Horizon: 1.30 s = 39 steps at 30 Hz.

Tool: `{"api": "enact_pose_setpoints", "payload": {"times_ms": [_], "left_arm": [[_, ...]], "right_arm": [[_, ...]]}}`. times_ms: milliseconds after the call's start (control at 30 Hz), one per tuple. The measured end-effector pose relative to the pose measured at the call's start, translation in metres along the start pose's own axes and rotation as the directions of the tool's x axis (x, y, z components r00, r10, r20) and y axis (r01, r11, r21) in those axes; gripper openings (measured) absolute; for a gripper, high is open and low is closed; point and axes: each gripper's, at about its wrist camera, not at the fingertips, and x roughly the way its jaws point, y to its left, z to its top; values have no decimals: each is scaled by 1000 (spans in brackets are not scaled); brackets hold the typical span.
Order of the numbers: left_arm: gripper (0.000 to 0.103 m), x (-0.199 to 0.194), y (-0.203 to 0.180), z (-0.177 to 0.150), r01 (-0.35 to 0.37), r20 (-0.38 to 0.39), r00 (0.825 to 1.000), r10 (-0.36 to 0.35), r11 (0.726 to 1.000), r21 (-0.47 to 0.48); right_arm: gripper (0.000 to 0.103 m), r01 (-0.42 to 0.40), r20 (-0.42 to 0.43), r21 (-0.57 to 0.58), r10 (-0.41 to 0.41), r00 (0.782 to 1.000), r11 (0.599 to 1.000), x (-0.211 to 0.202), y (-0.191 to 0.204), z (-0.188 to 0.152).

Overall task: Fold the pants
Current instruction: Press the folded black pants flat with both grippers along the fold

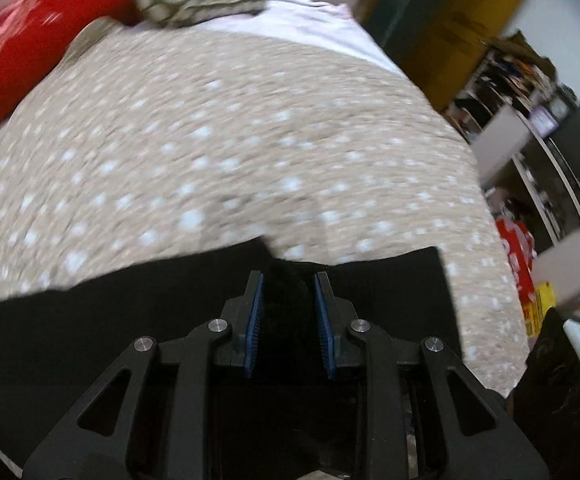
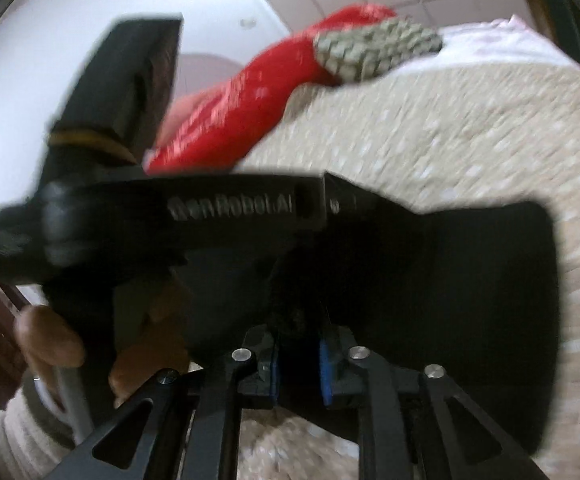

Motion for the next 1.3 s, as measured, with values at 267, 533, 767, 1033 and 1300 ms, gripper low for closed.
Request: {"api": "enact_pose_setpoints", "payload": {"times_ms": [267,533,767,1033,1300], "left_arm": [[24,-41,2,-9,-37,83,996,36,999,1],[24,-32,-8,-31,-114,73,991,114,993,-16],[50,-17,10,-44,-110,62,991,117,988,-105],[51,-24,14,-48,-90,62,993,99,986,-139],[53,-22,14,-54,-87,74,992,100,983,-159]], "right_arm": [[42,-38,48,-18,38,998,999,-67,-3,14],[27,269,53,-34,-267,962,962,-63,-46,35],[26,356,-19,-130,-361,932,925,-21,-57,24],[26,328,15,-131,-329,944,936,-64,-28,20],[26,337,-37,-178,-348,937,925,-56,-20,-30]]}}
